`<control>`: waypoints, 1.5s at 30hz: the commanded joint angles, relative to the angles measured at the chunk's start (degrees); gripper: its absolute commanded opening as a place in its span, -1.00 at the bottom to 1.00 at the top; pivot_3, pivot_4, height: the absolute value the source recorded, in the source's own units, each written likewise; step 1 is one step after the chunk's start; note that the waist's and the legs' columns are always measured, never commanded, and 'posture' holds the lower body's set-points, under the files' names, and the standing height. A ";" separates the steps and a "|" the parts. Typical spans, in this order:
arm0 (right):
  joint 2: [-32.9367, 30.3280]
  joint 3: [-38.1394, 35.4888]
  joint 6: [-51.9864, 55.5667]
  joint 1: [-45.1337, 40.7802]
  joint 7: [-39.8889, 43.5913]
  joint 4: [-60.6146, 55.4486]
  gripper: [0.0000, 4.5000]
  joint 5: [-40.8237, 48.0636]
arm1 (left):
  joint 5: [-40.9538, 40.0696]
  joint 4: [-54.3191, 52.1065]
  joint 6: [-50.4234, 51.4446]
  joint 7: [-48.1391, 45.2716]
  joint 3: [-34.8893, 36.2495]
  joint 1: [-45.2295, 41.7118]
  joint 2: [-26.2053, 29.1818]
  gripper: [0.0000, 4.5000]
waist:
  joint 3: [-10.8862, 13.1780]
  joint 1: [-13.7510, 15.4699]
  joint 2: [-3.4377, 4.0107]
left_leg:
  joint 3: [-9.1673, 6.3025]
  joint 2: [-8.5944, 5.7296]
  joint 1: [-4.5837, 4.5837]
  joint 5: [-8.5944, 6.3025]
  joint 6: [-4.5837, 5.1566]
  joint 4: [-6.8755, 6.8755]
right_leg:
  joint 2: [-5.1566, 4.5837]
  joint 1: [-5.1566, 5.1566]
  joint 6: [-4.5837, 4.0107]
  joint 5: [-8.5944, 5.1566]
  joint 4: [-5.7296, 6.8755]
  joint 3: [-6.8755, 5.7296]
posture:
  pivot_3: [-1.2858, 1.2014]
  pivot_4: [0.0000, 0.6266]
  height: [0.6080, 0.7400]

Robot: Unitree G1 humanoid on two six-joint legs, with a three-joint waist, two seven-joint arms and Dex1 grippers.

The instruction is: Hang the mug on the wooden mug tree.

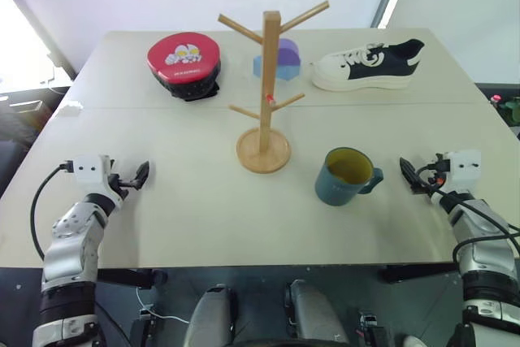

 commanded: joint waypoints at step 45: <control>6.78 4.21 1.27 23.17 3.63 -33.26 0.97 4.87 | -5.93 -29.85 5.37 -30.14 -28.45 0.19 1.66 1.00 | -0.04 0.14 0.18 | 0.01 0.06 -0.14 -0.01 0.00 -0.09 | -0.04 0.00 -0.23 -0.14 -0.45 0.05 | 0.03 -0.52 0.92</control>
